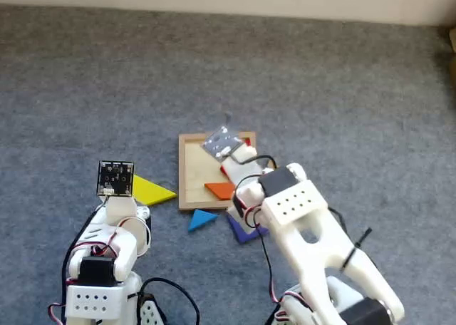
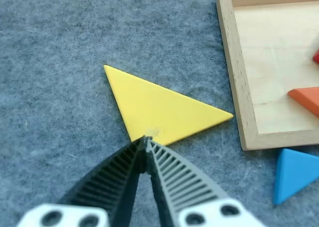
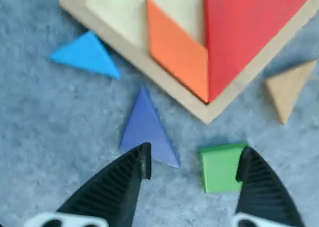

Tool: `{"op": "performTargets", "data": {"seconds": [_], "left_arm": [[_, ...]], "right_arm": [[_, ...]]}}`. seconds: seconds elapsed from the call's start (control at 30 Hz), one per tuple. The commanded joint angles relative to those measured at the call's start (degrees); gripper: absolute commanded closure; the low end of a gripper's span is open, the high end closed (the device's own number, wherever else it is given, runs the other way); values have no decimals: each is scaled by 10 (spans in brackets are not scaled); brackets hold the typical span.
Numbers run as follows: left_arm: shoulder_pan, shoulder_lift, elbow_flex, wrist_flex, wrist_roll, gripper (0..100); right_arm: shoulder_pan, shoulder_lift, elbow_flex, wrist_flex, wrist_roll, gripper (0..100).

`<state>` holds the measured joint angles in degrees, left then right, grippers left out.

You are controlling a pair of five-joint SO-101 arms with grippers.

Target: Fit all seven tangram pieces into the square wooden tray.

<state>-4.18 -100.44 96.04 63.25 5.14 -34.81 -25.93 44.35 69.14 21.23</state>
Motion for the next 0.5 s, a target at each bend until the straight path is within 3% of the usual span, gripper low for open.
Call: {"op": "performTargets", "data": {"seconds": [0.0, 0.17, 0.47], "left_arm": [[5, -14, 13, 1, -4, 990], [5, -14, 13, 1, -4, 990], [5, -14, 13, 1, -4, 990]], "right_arm": [[-34, 32, -5, 5, 30, 713], [-70, 94, -6, 4, 64, 713], [-69, 186, -6, -48, 91, 713]]}}
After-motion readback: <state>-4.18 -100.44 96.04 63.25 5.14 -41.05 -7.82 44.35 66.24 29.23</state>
